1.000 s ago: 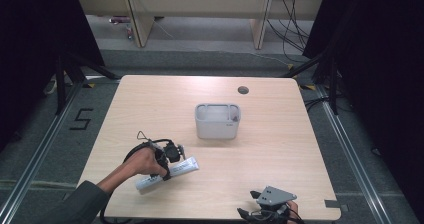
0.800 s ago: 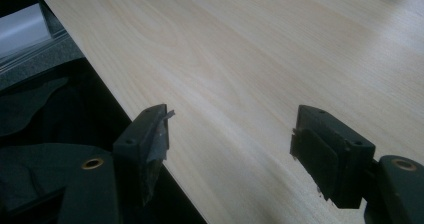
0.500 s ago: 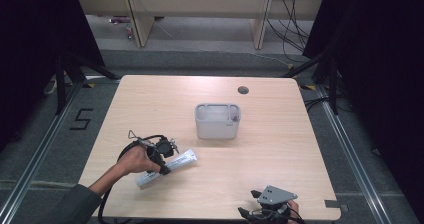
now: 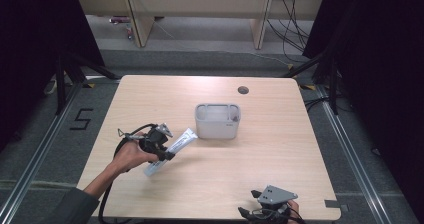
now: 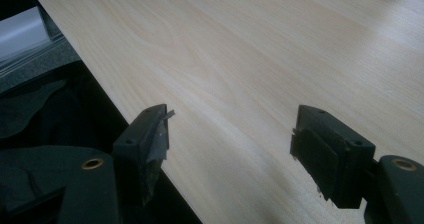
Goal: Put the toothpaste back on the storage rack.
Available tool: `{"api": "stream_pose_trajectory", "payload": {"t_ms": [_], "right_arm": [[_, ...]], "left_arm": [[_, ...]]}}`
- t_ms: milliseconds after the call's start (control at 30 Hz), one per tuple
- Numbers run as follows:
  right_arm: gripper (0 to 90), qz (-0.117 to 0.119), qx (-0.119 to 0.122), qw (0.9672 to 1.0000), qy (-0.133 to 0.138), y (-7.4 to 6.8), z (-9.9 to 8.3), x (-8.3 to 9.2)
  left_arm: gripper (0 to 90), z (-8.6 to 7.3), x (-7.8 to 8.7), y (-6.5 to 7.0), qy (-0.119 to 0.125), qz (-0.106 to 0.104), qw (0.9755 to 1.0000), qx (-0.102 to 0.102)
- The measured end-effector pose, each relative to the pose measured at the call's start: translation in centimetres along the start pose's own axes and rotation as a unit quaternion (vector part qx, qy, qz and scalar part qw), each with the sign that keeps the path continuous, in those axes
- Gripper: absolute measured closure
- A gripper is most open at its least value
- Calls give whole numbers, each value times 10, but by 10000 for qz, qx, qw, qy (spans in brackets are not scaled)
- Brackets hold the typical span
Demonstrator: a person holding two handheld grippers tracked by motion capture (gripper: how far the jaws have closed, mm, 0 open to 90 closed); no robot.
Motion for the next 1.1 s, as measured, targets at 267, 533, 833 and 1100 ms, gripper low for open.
{"api": "stream_pose_trajectory", "payload": {"t_ms": [267, 533, 833, 1100], "right_arm": [[310, 3, 30, 10000, 2, 1, 0, -1], [310, 51, -160, 9999, 9, -1, 0, 0], [310, 57, -155, 9999, 1, -1, -1, -1], [310, 52, -168, 9998, -6, 0, -1, -1]], "left_arm": [[756, 10, 12, -3, 763, -32, 9970, 152], [757, 20, 17, 0, 1322, 76, 9907, 303], [757, 41, 34, 0, 2125, 265, 9758, 436], [757, 59, 40, 3, 2624, 292, 9632, 509]]}}
Point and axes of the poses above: each handheld gripper's, and its own axes: x roughly backward along the jaws, z roughly out of its top, y roughly to its right, the point moved 3 cm from there along -x, roughly forward along the jaws, and after that the axes turned 5 degrees about -z, right-handed, at the moved point
